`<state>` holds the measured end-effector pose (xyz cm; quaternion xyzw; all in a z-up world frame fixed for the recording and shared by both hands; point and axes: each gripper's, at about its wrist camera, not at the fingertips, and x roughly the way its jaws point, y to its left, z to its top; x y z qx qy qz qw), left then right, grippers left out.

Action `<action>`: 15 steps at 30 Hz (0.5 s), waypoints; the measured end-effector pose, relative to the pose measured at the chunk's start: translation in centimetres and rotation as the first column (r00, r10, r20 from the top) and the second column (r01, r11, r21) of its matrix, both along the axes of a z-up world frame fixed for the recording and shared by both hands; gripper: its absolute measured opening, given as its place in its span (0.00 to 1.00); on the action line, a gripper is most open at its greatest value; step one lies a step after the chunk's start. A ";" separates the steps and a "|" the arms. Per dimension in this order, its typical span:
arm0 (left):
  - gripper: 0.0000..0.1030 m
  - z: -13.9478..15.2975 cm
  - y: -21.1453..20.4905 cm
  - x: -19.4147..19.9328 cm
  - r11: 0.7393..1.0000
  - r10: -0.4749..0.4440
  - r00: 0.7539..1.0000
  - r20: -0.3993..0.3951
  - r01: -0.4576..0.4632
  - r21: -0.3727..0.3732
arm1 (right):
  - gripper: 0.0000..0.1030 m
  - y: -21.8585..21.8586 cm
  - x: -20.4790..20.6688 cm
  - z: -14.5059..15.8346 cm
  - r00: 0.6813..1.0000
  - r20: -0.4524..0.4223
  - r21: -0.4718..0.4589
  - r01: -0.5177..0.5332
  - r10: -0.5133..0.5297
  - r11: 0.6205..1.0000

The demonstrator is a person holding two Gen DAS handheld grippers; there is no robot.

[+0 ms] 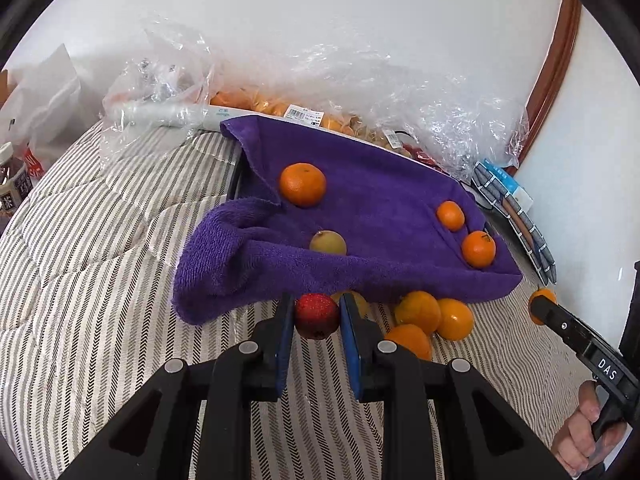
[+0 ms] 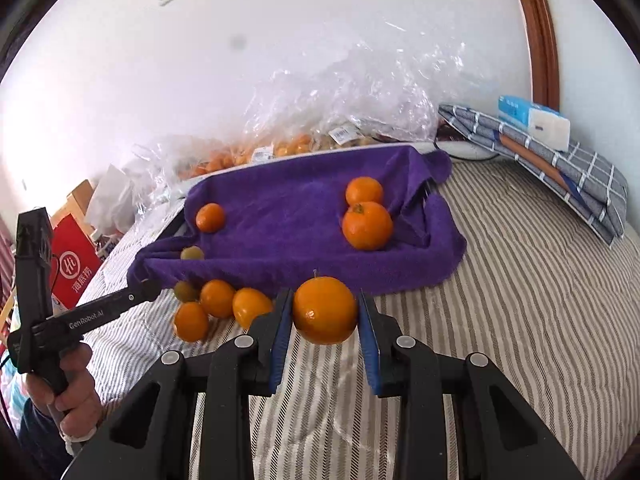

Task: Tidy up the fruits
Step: 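Carry the orange and red fruit over the purple towel with both grippers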

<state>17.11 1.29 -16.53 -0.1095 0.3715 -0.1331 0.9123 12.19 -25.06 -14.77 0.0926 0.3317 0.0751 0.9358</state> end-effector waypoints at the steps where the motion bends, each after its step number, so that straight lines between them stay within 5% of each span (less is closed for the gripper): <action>1: 0.21 0.2 0.1 0.0 1.000 0.004 1.000 0.004 -0.004 0.003 | 0.31 0.0 0.2 0.4 1.000 0.009 -0.006 0.001 0.000 1.000; 15: 0.21 4.2 0.6 4.0 0.999 0.041 0.996 0.074 -0.044 0.030 | 0.31 -3.2 5.1 1.5 0.996 0.050 -0.041 0.079 -0.077 0.996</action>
